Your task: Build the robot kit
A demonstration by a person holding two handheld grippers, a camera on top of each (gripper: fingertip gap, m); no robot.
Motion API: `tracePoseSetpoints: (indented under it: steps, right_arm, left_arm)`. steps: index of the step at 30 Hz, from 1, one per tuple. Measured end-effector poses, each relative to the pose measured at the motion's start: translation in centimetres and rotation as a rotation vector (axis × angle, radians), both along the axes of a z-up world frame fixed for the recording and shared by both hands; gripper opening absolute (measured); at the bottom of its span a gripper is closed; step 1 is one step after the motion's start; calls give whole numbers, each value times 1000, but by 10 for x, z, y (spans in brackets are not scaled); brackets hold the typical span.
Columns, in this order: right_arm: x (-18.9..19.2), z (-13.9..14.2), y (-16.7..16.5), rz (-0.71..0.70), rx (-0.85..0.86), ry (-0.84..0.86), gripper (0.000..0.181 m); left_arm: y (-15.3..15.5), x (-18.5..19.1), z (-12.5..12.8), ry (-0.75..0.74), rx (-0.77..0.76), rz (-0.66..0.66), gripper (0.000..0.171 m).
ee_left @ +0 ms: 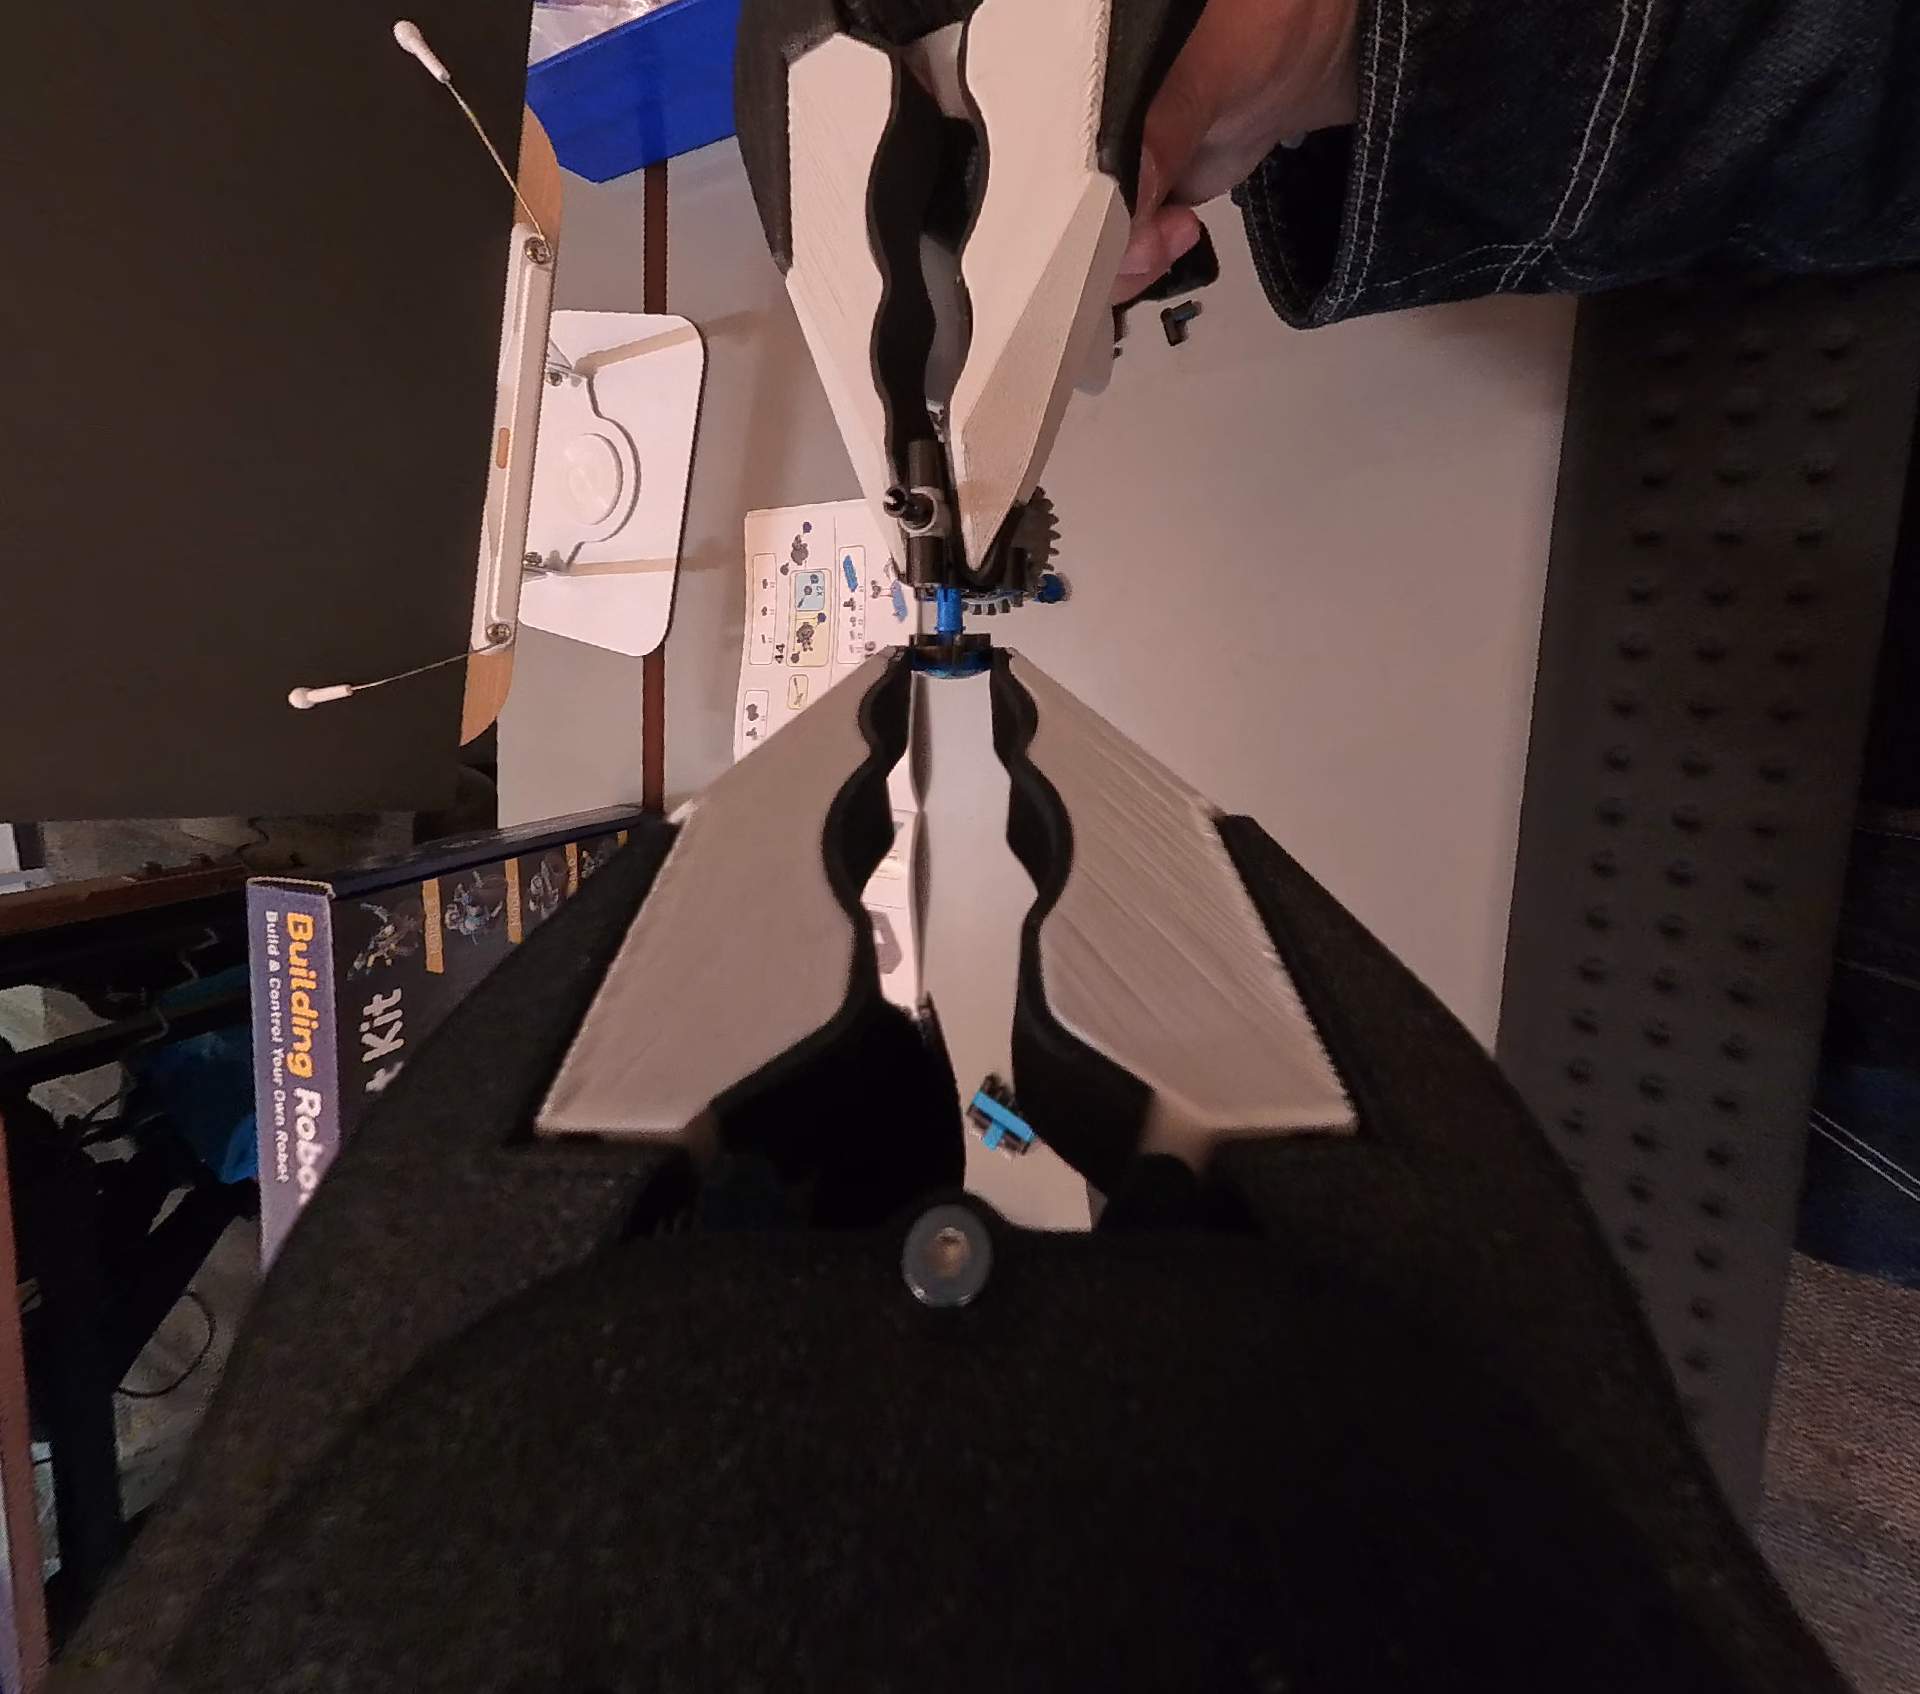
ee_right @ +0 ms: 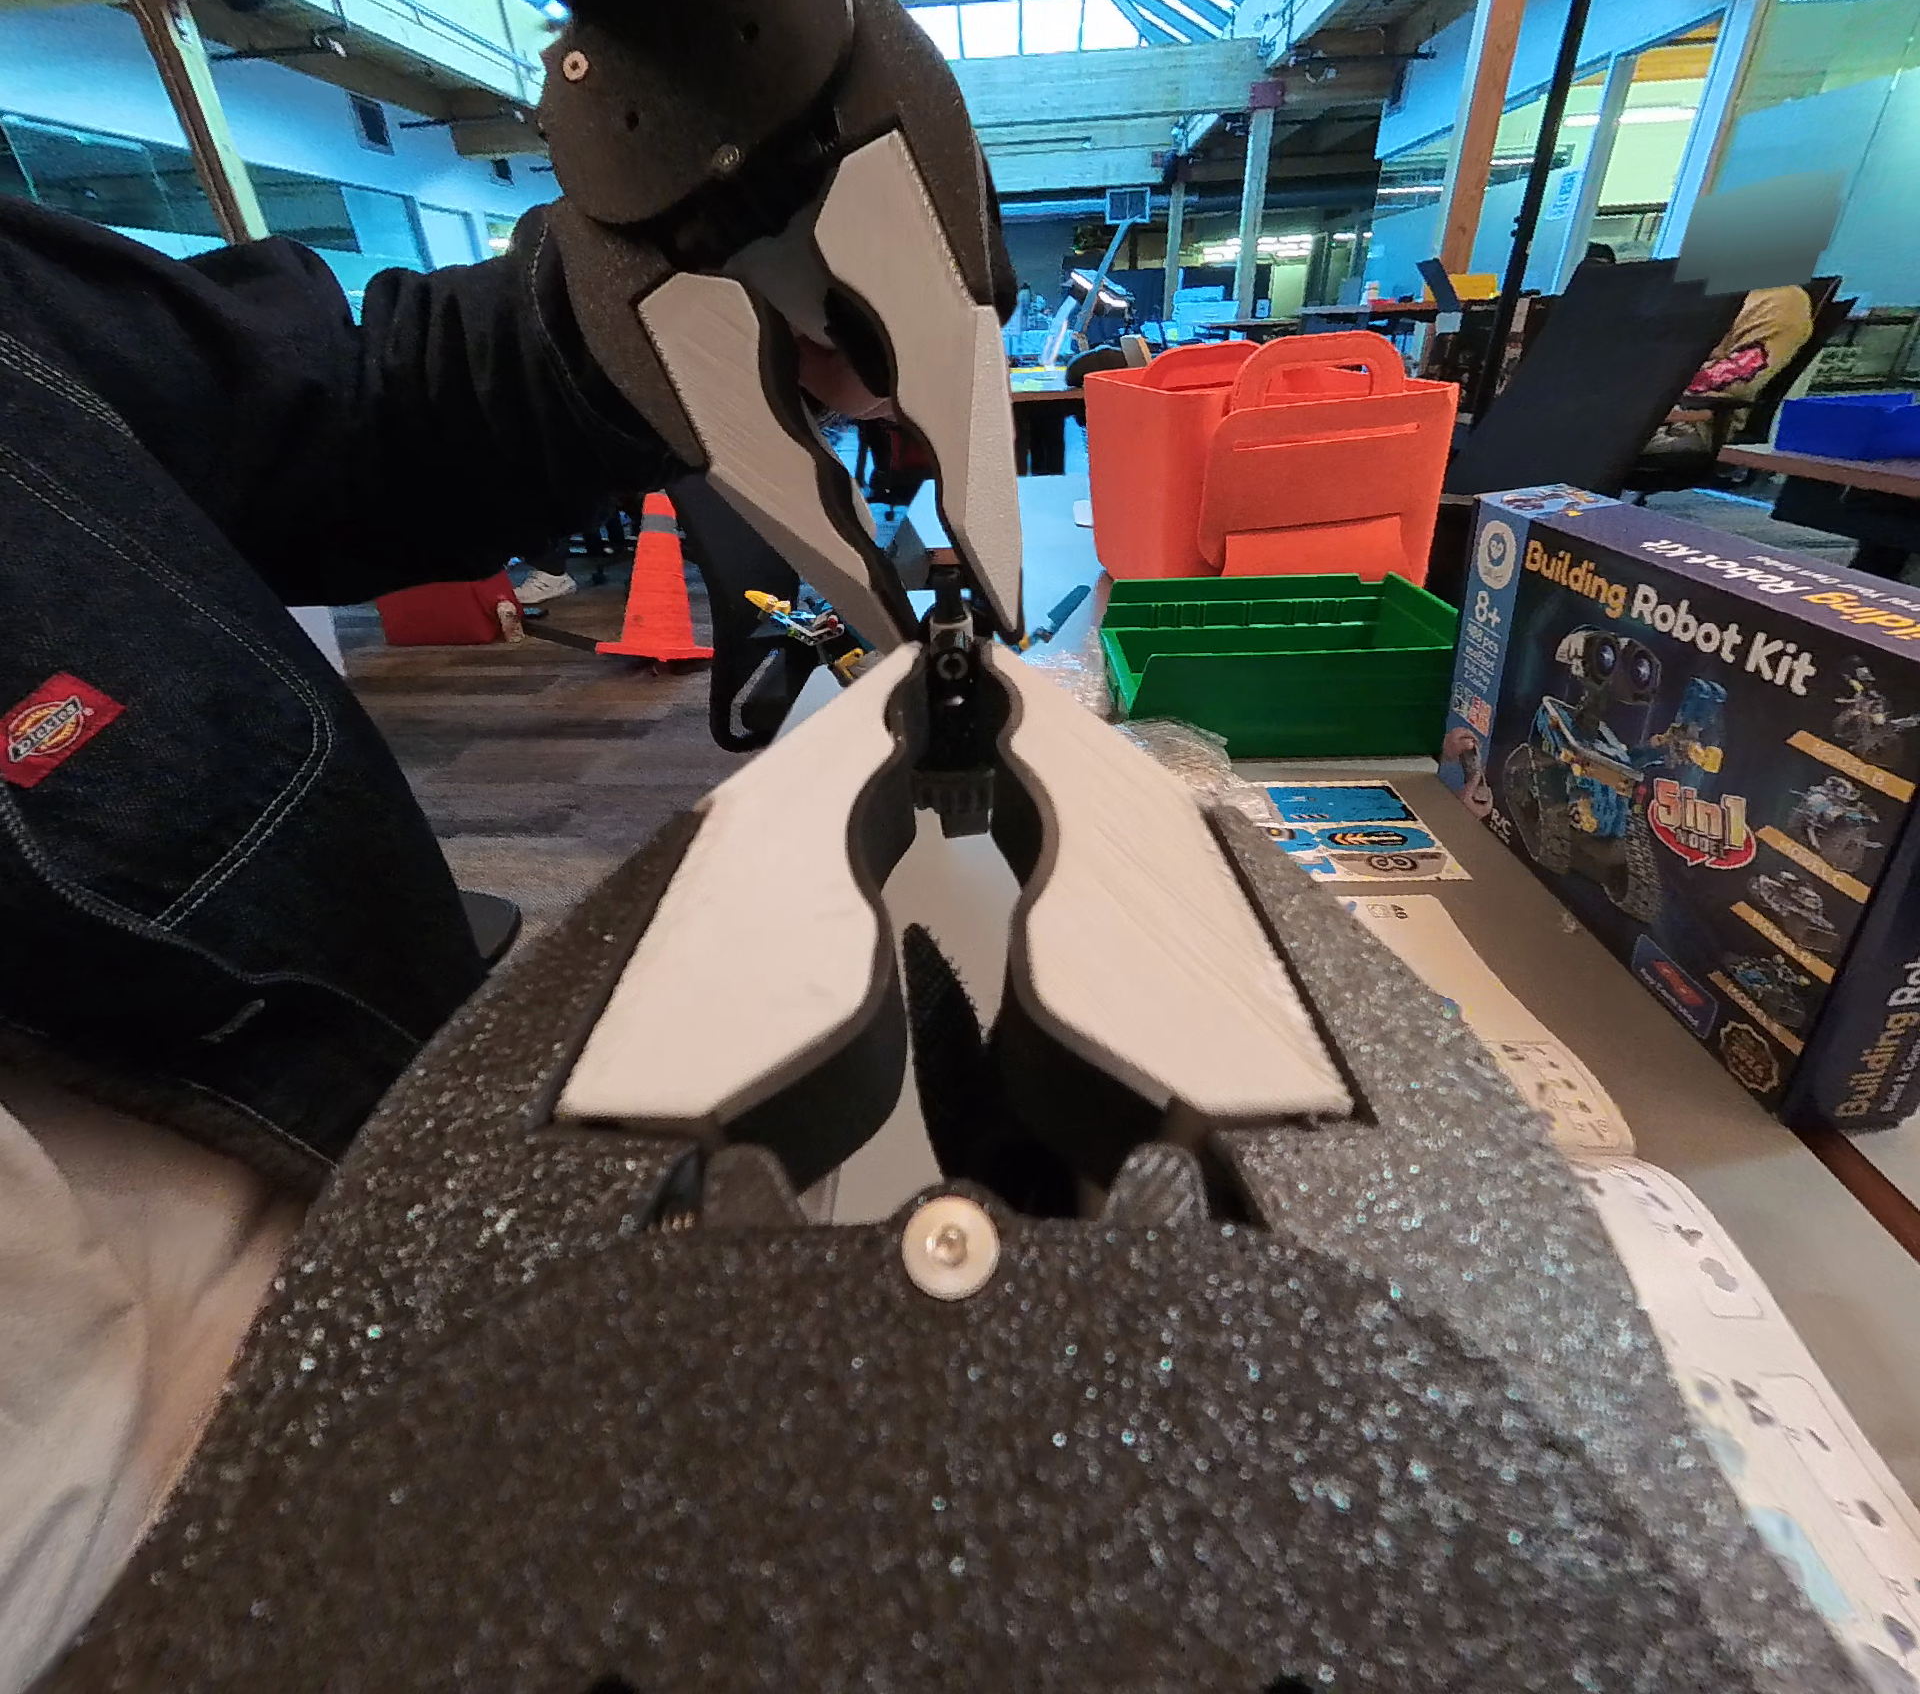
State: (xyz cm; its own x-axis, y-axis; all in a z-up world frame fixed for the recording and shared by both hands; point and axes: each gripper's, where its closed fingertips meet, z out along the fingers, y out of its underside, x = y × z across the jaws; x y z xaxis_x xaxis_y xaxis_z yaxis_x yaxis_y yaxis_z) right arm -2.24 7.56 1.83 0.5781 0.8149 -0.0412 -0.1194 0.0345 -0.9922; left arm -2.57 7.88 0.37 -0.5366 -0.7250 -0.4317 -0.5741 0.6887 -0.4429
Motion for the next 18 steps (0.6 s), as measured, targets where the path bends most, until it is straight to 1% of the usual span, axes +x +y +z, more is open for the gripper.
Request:
tracePoseSetpoints:
  steps: [6, 10, 15, 18]
  right_arm:
    - [0, -2, 2, 15, -7, 15, 7]
    - [-1, -3, 2, 31, -16, 29, 7]
    - [-4, -14, 11, 34, -58, 40, 7]
    - [-5, -16, 14, 52, -70, 63, 6]
  left_arm:
    - [0, 0, -1, 15, -47, 17, 14]
    - [-1, -1, -2, 40, -135, 31, 14]
    - [7, -5, -9, 81, -149, 62, 14]
    - [7, -5, -8, 86, -212, 77, 14]
